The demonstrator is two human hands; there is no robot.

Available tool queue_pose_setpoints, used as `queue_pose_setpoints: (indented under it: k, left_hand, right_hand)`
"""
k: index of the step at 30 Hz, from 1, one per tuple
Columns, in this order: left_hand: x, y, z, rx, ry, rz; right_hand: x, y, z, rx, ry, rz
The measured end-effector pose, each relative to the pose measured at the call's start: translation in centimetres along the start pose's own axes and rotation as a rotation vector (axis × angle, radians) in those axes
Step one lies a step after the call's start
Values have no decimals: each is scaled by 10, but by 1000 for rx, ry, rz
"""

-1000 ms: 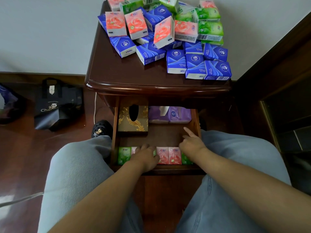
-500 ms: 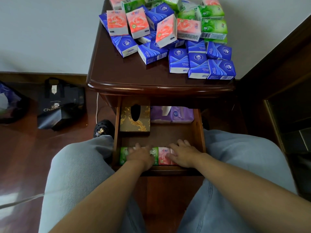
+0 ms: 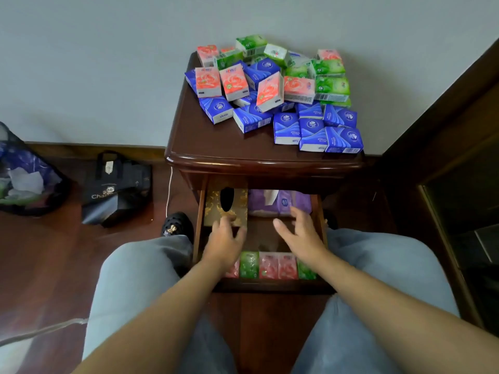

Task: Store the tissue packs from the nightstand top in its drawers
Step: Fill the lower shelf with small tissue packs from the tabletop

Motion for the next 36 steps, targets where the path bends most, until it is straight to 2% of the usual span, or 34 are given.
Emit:
queue_pose_setpoints:
  k: [4,9,16,21,26,32,34,36]
  left_hand:
    - [1,54,-4,134,62,215]
    - [8,99,-17,286,150,350]
    - [22,116,-36,360,171,428]
    - [10,120,-45,464,115,396]
    - [4,118,-42,445,139,451]
    - [1,123,-13,445,260,313]
    - [1,123,1,416,313,232]
    - [7,125,18,430,348,120]
  right_hand:
    - [-22,55,-3,298,-14,-228]
    - [-39,103,-14,458,-1,-296]
    - [-42,113,-28,528,-21,-350]
    - [-39,109,-27,576,23,-393]
    - [-38,115,-23,565,29,-351]
    - [-31,121,6,599,-72,-339]
    - [-29,126,19,576,-142,-264]
    - [-39,133,38,594,-173,-26]
Point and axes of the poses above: each hand's wrist, its own z-axis away from the middle knuckle, its own y-axis out of the back of the hand, x = y × z, the point moved 8 cm from there along -z, towards the middle knuckle, and after that the axes turned 8 degrees about -z, right-handed, at the moved point
